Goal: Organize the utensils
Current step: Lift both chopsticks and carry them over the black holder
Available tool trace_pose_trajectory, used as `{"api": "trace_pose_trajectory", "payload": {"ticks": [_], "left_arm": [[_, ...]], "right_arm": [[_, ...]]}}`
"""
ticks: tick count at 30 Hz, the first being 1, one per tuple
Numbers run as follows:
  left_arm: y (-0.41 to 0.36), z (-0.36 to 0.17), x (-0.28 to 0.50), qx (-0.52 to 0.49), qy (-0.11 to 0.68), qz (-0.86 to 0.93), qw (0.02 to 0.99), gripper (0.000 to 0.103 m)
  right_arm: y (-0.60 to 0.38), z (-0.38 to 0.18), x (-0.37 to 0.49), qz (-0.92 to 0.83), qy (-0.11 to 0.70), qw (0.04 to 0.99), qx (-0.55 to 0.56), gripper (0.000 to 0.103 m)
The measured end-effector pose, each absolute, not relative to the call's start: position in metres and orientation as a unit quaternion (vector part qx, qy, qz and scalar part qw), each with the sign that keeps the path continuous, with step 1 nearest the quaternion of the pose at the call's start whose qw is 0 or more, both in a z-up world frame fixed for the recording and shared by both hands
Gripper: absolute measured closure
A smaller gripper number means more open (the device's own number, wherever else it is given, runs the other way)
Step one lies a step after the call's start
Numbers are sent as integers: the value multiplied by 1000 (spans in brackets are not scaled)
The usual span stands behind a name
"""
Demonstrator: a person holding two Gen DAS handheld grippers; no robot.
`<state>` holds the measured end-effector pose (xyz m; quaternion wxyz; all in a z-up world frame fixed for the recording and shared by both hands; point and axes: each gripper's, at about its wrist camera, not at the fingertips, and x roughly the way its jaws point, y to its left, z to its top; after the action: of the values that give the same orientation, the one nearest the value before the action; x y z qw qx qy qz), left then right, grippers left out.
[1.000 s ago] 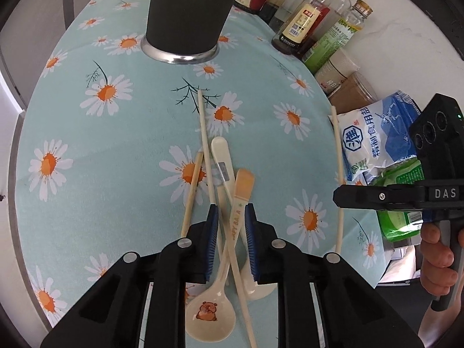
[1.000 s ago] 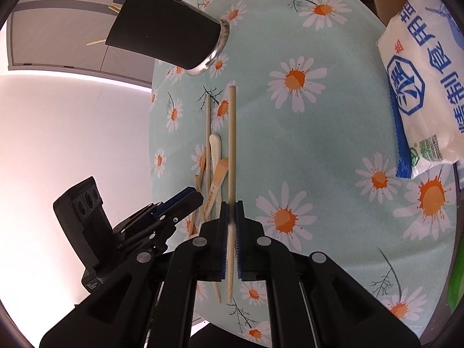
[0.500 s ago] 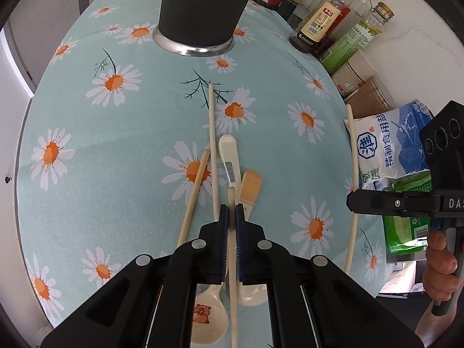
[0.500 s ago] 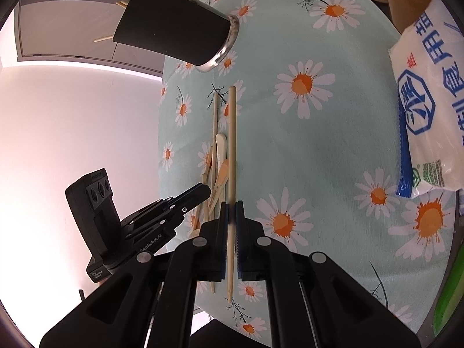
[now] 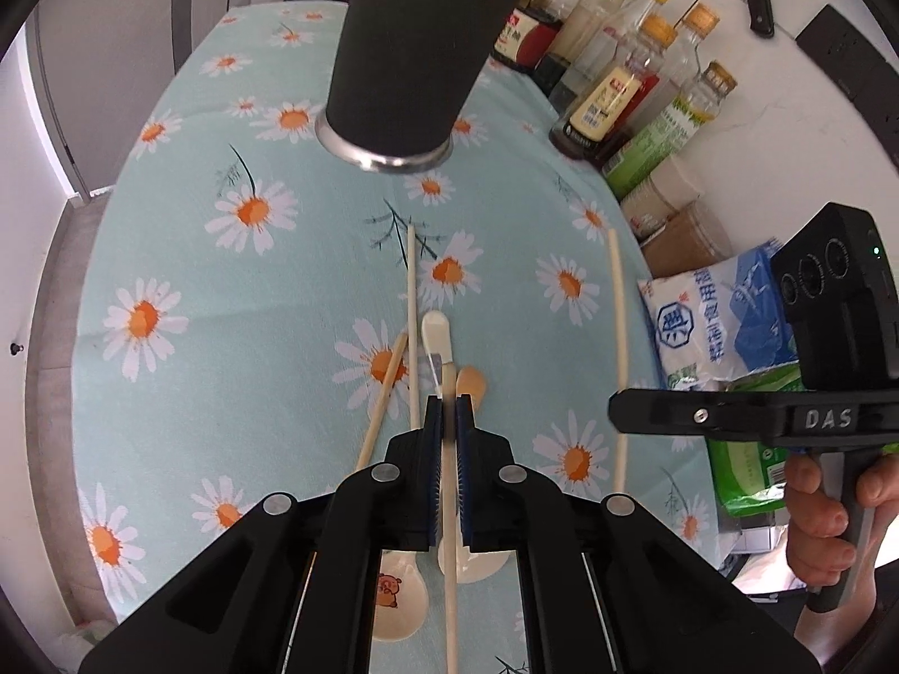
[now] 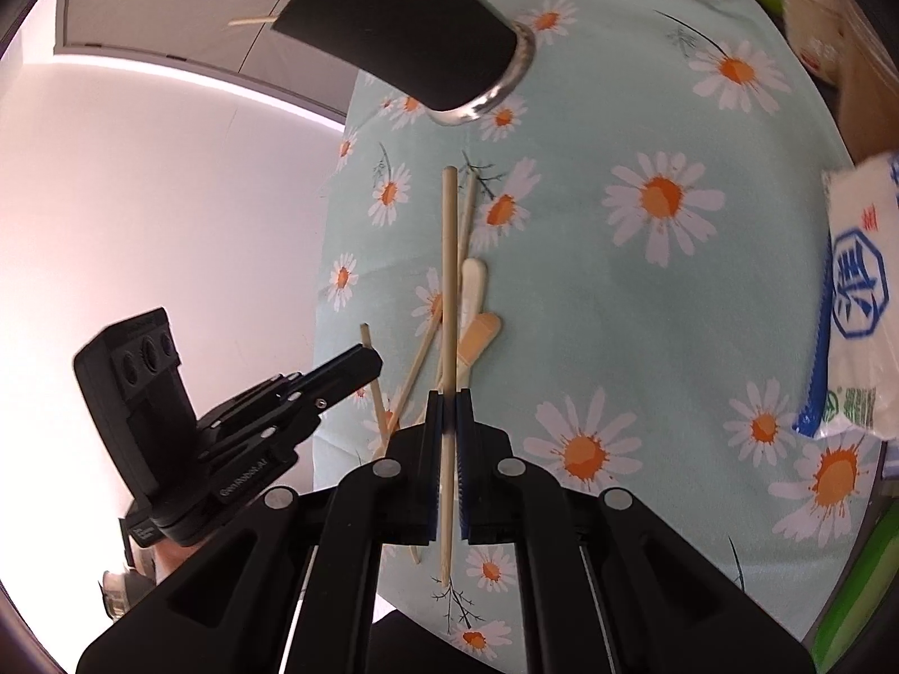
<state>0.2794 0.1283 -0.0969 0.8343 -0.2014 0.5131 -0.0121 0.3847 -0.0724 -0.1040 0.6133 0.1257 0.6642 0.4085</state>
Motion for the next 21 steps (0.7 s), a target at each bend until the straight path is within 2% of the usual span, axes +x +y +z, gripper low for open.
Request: {"api": "trace_pose_trajectory", "payload": {"ticks": [13, 21], "left_arm": [[145, -44, 281, -225, 454, -25, 862, 99], [149, 0, 293, -204, 409, -37, 889, 99]], "right_arm": [[-37, -70, 386, 440, 629, 637, 78, 97], [-29, -44, 399, 442, 594, 668, 70, 97]]}}
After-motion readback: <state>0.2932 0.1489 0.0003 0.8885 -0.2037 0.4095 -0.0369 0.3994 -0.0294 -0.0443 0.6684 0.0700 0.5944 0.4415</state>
